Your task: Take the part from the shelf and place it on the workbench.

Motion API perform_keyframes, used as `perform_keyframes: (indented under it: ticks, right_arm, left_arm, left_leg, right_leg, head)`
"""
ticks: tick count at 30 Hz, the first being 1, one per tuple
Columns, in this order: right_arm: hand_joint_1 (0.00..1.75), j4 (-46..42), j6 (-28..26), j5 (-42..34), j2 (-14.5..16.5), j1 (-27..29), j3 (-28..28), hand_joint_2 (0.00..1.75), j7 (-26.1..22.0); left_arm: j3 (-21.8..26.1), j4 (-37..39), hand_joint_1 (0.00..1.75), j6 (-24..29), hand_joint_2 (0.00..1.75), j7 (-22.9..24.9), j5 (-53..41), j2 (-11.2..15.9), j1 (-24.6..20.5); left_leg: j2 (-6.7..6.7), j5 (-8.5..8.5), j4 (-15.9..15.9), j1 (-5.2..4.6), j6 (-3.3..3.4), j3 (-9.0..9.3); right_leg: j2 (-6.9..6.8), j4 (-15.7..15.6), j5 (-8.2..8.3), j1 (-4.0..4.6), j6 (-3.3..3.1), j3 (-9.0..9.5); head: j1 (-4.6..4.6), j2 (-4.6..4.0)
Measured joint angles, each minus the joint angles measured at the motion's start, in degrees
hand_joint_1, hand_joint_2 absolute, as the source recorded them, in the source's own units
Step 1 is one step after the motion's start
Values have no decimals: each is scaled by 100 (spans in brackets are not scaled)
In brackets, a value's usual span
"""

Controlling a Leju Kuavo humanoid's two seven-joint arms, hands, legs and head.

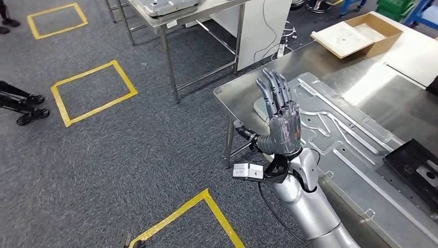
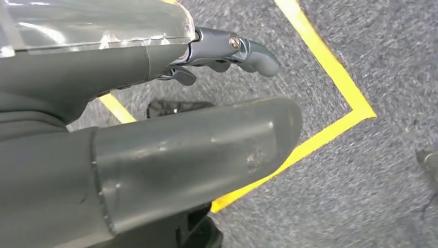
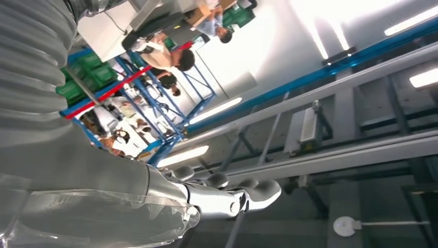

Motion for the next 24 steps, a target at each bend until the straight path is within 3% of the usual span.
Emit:
perform_keyframes:
  ticks: [2, 3, 4, 6, 8, 9, 11, 13, 14, 16, 17, 19, 21, 22, 23, 24]
  right_arm:
    - [0, -11, -5, 2, -2, 7, 0, 175, 4]
    - [0, -15, -6, 3, -2, 13, 0, 175, 8]
    - [0, -18, -9, 3, -2, 22, 0, 175, 10]
    - [0, -14, -13, 3, -2, 60, 0, 175, 15]
    - [0, -5, -14, 4, -3, 105, 0, 175, 17]
    - [0, -2, -17, 5, -3, 120, 0, 175, 17]
    - [0, 0, -25, 9, -3, 135, 0, 175, 17]
    - [0, -9, -30, 9, -3, 137, -1, 175, 17]
    - [0, -16, -32, 9, -3, 136, -1, 175, 17]
    - [0, -30, -34, 9, -2, 136, -2, 175, 16]
    - [0, -37, -35, 9, -2, 134, -2, 175, 18]
    - [0, -49, -38, 9, -3, 127, -2, 175, 21]
    - [0, -53, -41, 9, -3, 136, -2, 175, 23]
    - [0, -48, -41, 9, -3, 150, -2, 175, 23]
    - [0, -41, -41, 7, -3, 167, -2, 175, 23]
    - [0, -34, -42, 5, -3, 178, -2, 175, 23]
  left_arm:
    - [4, -1, 0, -49, 0, 1, 3, 3, 35]
    - [5, -1, 0, -86, 0, 0, 11, 0, 50]
    - [7, -1, 0, -124, 0, -2, 21, -2, 56]
    - [8, 0, 0, -184, 0, -7, 48, -12, 49]
    - [10, 0, 0, -205, 0, -4, 68, -17, 51]
    - [11, 0, 0, -210, 0, 5, 78, -19, 58]
    - [22, 0, 0, -212, 0, 34, 94, -17, 67]
    - [35, 0, 0, -211, 0, 63, 98, -16, 54]
    - [40, 0, 0, -212, 0, 73, 98, -16, 49]
    - [56, 0, 0, -213, 0, 85, 98, -10, 53]
    - [65, 0, 0, -213, 0, 89, 98, -6, 62]
    - [76, 0, 0, -213, 0, 94, 97, 1, 65]
    - [77, 0, 0, -215, 0, 98, 96, 1, 45]
    - [78, 0, 0, -219, 0, 100, 96, 0, 34]
    - [79, 0, 0, -222, 0, 103, 96, -1, 29]
    - [80, 0, 0, -228, 0, 106, 97, -1, 31]
  left_leg:
    - [-47, 7, -16, 0, -76, -9]
    - [43, -43, 49, -13, -104, -35]
    - [189, -154, 226, -22, -129, -115]
    - [503, -511, 912, 4, -177, -439]
    - [610, -723, 1525, 47, -232, -745]
    - [635, -675, 1555, 61, -253, -758]
    - [755, -318, 954, 77, -270, -435]
    - [947, -87, 256, 36, -219, -61]
    - [996, -61, 89, 15, -181, 19]
    - [923, -65, 40, -9, -102, 11]
    - [867, -50, 19, 3, -67, 16]
    - [757, -7, -40, 31, 7, 36]
    - [646, 20, -62, 41, 55, 32]
    - [584, 25, -60, 38, 67, 22]
    - [512, 27, -56, 36, 72, 16]
    - [435, 29, -49, 35, 75, 12]
  right_leg:
    - [-120, -55, 23, -17, -46, 37]
    - [-189, -94, 39, -36, -80, 67]
    - [-267, -132, 51, -55, -113, 93]
    - [-431, -149, 47, -45, -156, 112]
    - [-595, -138, 30, -30, -164, 109]
    - [-670, -129, 19, -27, -159, 109]
    - [-809, -85, -21, -28, -130, 114]
    - [-919, -30, -72, -7, -75, 115]
    - [-963, -14, -87, 6, -45, 116]
    - [-1054, -20, -95, 24, 14, 133]
    - [-1053, -19, -109, 14, 50, 147]
    - [-825, 167, -274, -12, 110, 88]
    - [-509, 792, -639, -28, 133, -196]
    - [-443, 1181, -810, -27, 134, -384]
    - [-414, 1479, -898, -26, 134, -533]
    - [-402, 1588, -869, -27, 131, -596]
  head:
    - [0, 0]
    - [-9, 0]
    - [-19, 0]
    - [-36, 0]
    - [-36, 0]
    - [-36, 0]
    - [-37, 0]
    - [-34, 0]
    - [-34, 0]
    - [-32, 0]
    - [-33, 0]
    - [-31, 0]
    - [-28, 0]
    - [-27, 0]
    - [-28, 0]
    - [-28, 0]
